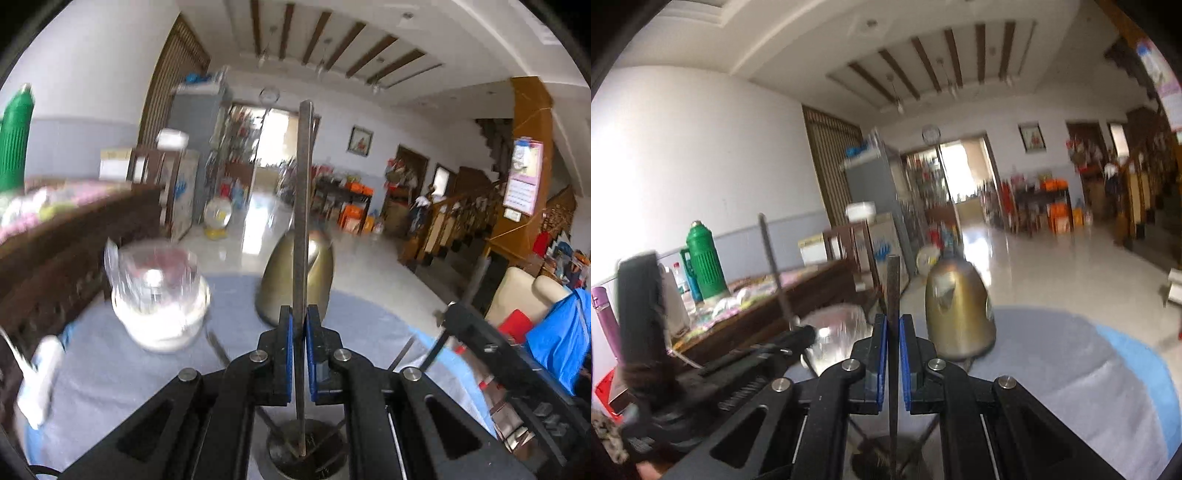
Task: Organize utensils
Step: 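Lower the utensil into the grey cup and open the right gripper, then move the open right gripper back toward the dark sticks on the cloth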
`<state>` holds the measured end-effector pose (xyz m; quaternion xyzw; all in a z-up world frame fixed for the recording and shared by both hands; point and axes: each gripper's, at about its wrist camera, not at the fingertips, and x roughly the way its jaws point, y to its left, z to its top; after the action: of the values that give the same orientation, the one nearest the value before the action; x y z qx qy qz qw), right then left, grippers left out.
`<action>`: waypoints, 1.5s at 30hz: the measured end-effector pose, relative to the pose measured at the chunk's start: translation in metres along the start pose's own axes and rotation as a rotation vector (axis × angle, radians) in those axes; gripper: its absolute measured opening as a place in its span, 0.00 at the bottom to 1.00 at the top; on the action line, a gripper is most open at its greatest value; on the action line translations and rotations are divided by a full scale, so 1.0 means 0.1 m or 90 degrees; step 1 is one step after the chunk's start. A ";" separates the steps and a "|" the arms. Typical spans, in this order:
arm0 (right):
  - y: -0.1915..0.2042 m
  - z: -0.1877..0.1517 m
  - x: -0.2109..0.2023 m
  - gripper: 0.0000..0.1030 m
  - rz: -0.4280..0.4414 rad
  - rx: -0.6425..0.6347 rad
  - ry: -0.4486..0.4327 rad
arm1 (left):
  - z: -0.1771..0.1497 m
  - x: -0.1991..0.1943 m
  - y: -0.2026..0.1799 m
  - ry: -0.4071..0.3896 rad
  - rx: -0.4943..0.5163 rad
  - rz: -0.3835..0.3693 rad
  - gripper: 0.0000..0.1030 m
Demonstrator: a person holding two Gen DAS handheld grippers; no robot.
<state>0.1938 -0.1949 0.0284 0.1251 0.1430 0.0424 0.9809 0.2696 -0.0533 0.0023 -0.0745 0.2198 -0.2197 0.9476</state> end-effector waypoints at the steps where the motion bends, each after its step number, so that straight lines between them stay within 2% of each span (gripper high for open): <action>1: -0.03 -0.02 0.01 0.07 0.002 0.004 0.008 | -0.09 0.09 0.02 0.014 -0.003 0.001 0.06; 6: -0.17 -0.17 0.12 0.09 0.024 0.039 0.077 | -0.39 0.28 0.03 0.081 0.015 0.017 0.06; 9: -0.30 -0.17 0.08 0.14 0.034 0.086 0.097 | -0.40 0.23 0.06 0.110 0.017 0.015 0.07; 10: -0.35 -0.17 0.07 0.23 0.038 0.099 0.102 | -0.39 0.17 0.10 0.110 0.015 0.011 0.07; 11: -0.42 -0.17 0.04 0.39 0.043 0.124 0.107 | -0.40 0.11 0.10 0.107 0.014 0.009 0.11; 12: -0.47 -0.17 -0.01 0.49 0.050 0.140 0.104 | -0.40 0.04 0.14 0.103 0.013 0.009 0.15; 13: -0.52 -0.17 -0.05 0.64 0.058 0.157 0.096 | -0.40 0.00 0.19 0.099 0.009 0.009 0.25; 14: -0.60 -0.16 -0.16 0.64 0.065 0.182 0.072 | -0.39 -0.10 0.24 0.091 0.002 0.010 0.30; 16: -0.67 -0.17 -0.32 0.64 0.064 0.198 0.046 | -0.41 -0.30 0.34 0.082 -0.016 0.011 0.33; 20: -0.93 -0.27 -0.65 0.64 0.068 0.259 0.021 | -0.62 -0.58 0.55 0.113 -0.052 0.033 0.44; 22: -1.01 -0.34 -0.70 0.64 0.073 0.273 0.038 | -0.79 -0.64 0.59 0.155 -0.058 0.056 0.46; 27: -1.10 -0.75 -0.78 0.61 0.051 0.264 0.129 | -1.26 -0.74 0.58 0.238 -0.059 0.095 0.46; 29: -1.06 -0.95 -0.79 0.47 0.045 0.247 0.173 | -1.44 -0.83 0.54 0.260 -0.052 0.124 0.46; 32: -1.02 -1.22 -0.82 0.38 0.036 0.218 0.220 | -1.62 -0.94 0.45 0.278 -0.034 0.142 0.47; 37: -0.85 -1.60 -0.84 0.38 0.044 0.193 0.287 | -1.80 -1.09 0.29 0.307 -0.012 0.153 0.51; 39: -0.75 -1.70 -0.85 0.38 0.055 0.191 0.306 | -1.84 -1.15 0.25 0.311 -0.004 0.141 0.51; 45: -0.58 -1.70 -0.97 0.39 0.065 0.151 0.312 | -1.83 -1.25 0.04 0.310 0.048 0.144 0.51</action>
<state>0.0541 -0.2231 -0.1178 0.2325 0.3737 0.1037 0.8919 0.0879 -0.0019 -0.1134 0.0409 0.4395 -0.1319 0.8875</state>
